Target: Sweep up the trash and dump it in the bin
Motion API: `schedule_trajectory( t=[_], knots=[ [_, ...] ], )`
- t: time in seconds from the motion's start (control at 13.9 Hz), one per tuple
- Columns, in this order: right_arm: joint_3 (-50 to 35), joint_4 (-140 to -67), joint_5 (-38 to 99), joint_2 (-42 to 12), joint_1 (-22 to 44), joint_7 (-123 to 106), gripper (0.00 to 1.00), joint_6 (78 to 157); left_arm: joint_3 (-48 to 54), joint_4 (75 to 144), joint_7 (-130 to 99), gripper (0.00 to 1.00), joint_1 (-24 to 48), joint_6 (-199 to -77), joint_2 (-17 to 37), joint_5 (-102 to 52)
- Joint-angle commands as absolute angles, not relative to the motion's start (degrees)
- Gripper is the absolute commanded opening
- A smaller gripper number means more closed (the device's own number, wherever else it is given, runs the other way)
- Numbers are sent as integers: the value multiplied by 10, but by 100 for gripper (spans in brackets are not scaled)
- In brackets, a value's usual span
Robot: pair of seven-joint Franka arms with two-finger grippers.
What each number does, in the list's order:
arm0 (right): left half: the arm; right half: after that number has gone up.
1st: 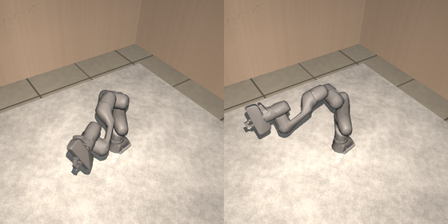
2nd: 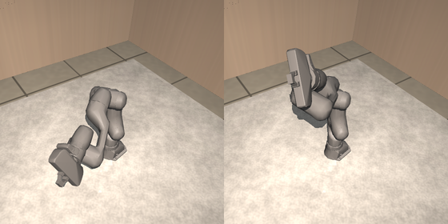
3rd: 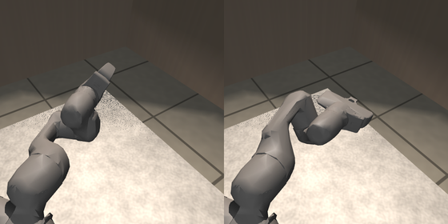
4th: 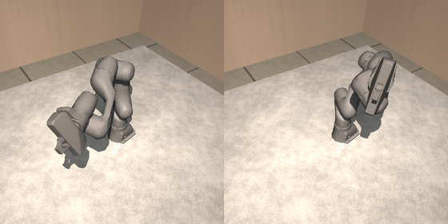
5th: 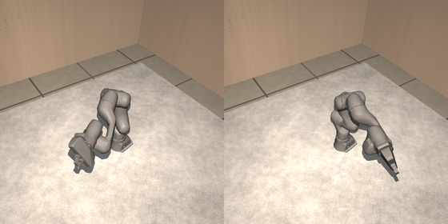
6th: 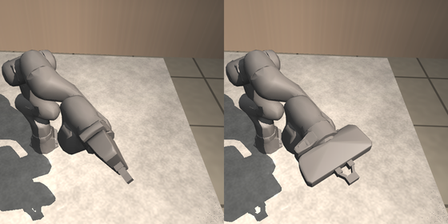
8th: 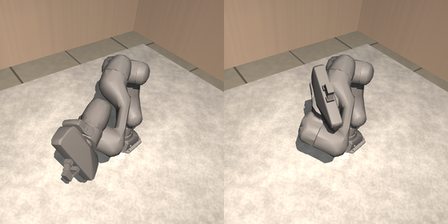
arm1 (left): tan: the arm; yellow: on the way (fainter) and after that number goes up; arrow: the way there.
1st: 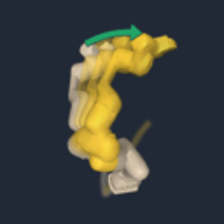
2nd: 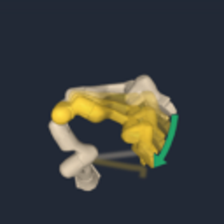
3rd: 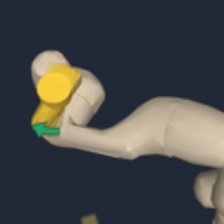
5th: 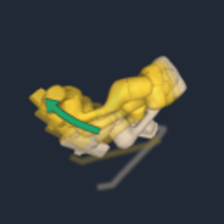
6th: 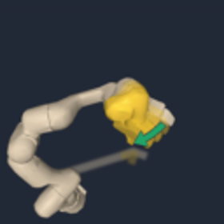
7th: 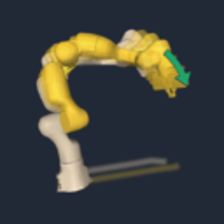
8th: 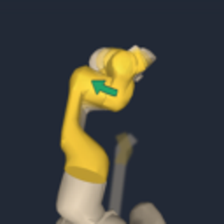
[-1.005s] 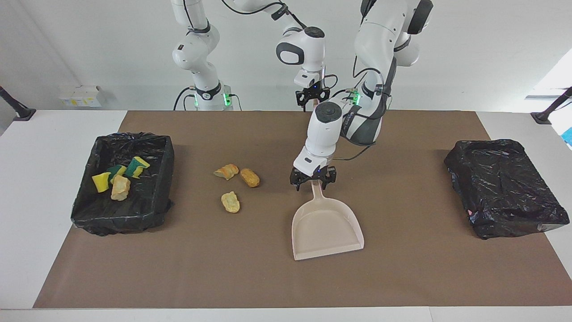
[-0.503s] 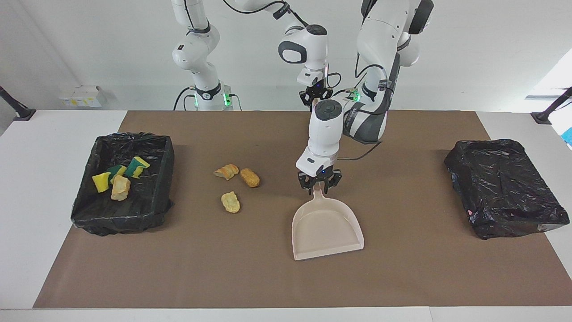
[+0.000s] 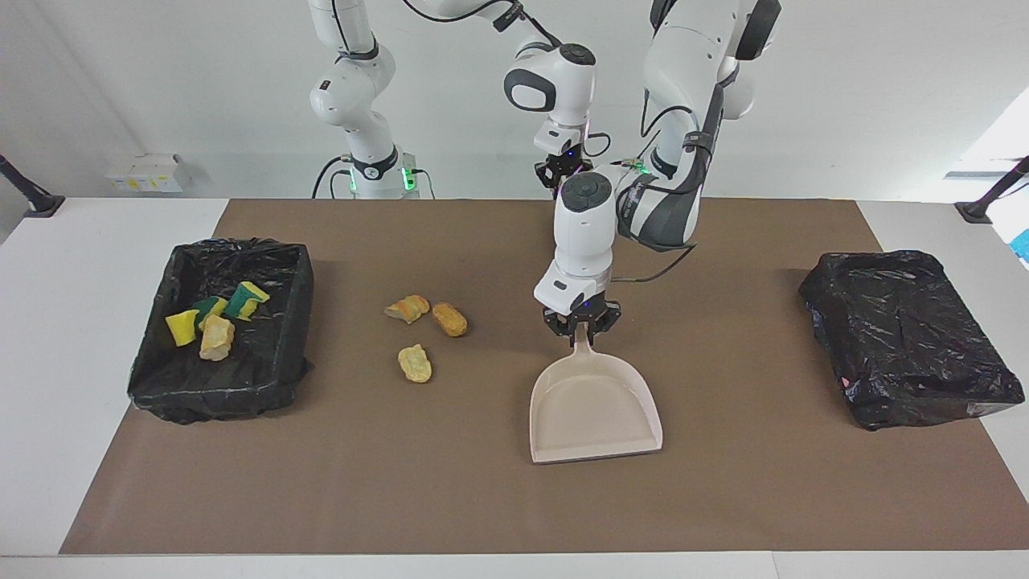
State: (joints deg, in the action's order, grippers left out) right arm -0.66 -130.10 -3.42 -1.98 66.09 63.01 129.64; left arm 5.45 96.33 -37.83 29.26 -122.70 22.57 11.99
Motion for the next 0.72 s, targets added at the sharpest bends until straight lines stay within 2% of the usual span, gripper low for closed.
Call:
schedule_trajectory(
  t=[0.0,0.36,0.65],
  knots=[
    [-4,-1294,-45,3,641,628,0,1228,54,973,-277,0,278,-1195,192,128],
    [-4,-1290,-46,81,535,608,0,1127,54,974,25,0,246,-1125,180,128],
    [-3,-1253,-71,92,428,492,0,1017,54,1004,284,0,238,-1035,153,128]
  ],
)
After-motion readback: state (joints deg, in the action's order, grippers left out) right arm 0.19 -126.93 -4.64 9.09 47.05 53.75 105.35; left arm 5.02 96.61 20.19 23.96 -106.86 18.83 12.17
